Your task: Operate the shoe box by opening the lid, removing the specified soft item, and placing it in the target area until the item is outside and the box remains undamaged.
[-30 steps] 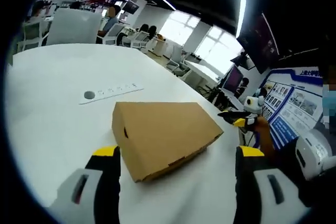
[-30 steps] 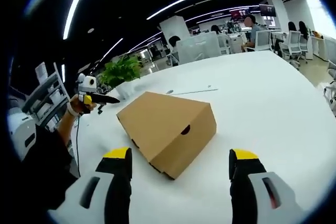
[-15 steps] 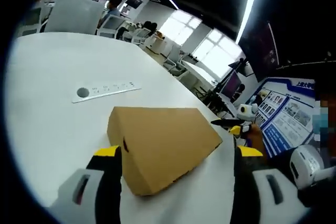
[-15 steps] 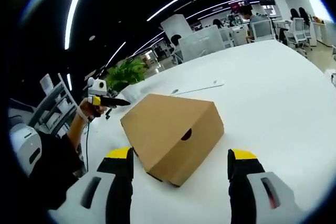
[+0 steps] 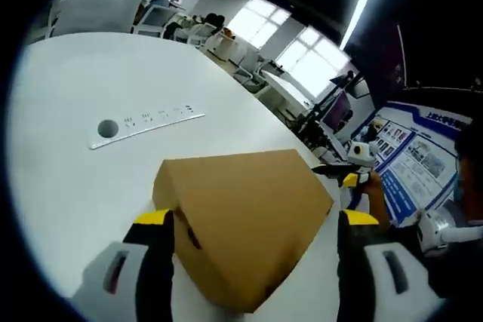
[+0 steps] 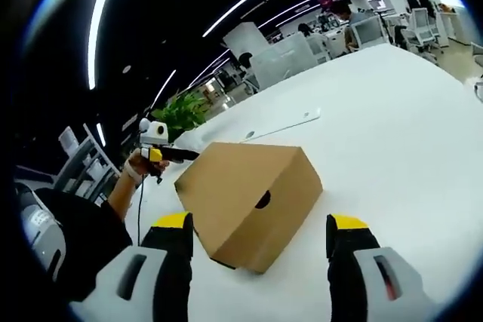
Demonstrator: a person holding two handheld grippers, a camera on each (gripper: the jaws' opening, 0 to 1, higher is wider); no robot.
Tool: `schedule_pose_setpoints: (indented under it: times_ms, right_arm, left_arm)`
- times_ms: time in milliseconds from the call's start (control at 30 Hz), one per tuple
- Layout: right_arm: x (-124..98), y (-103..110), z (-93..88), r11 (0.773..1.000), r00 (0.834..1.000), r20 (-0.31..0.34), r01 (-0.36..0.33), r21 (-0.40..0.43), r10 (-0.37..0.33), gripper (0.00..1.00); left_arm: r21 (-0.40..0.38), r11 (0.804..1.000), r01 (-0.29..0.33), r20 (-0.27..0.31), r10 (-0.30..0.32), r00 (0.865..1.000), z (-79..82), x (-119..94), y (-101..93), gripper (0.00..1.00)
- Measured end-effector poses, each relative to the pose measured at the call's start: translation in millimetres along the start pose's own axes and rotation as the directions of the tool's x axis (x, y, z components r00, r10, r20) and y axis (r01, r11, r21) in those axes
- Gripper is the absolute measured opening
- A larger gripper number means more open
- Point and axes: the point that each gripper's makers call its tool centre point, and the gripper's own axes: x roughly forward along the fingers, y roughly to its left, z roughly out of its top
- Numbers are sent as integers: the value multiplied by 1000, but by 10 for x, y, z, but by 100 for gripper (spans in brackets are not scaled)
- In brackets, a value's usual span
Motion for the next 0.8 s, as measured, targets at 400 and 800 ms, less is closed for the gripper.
schedule_pose_setpoints:
  times_ms: [400,800]
  right_arm:
    - [167,-151,23,1000,1000,-13,-14,26,14,74]
    - [361,-105,-153,997,995,-75,-63,50,66,72]
  left_arm:
    - [-21,1000,18,7,-18,1000,24,19,71,92]
    - [-53,998,45,14,-44,999,55,-129,92,92]
